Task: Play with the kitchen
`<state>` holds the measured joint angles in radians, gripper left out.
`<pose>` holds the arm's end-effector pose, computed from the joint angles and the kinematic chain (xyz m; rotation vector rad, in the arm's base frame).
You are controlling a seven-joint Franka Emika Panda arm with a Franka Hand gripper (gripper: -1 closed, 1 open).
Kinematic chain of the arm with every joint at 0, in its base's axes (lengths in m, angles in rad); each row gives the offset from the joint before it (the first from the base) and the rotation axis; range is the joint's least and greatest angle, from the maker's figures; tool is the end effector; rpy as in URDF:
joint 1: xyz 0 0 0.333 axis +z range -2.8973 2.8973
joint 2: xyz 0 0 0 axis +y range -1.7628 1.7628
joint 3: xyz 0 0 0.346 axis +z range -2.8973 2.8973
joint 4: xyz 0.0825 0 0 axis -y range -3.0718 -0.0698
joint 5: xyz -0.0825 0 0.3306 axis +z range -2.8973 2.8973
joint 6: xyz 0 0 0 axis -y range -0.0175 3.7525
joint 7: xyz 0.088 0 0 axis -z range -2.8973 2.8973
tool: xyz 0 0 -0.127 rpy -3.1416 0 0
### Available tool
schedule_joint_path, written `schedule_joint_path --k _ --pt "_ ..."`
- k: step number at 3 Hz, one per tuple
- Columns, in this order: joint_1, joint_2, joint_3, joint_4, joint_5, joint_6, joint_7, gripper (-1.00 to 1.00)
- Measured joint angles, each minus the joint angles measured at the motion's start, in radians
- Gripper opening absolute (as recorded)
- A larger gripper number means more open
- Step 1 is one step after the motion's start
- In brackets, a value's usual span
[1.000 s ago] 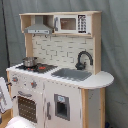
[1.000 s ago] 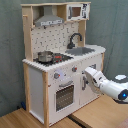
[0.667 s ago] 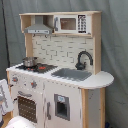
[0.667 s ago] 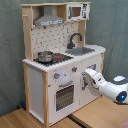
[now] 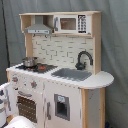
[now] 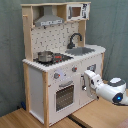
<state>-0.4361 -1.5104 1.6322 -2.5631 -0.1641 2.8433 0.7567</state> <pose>0.1735 0.4158 0.2987 1.6598 0.7644 1.4862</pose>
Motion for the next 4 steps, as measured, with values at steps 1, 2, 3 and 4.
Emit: schedule_joint_path --k 1,2,3,4 --pt "-0.042 0.0 0.007 0.003 0.0 0.033 0.091 1.0" --pt "-0.094 -0.001 0.01 0.025 0.0 0.056 0.173 1.0" --pt "-0.15 -0.003 0.025 0.088 0.0 0.064 0.225 1.0" --pt "-0.226 -0.015 0.052 0.141 0.0 0.112 0.233 1.0"
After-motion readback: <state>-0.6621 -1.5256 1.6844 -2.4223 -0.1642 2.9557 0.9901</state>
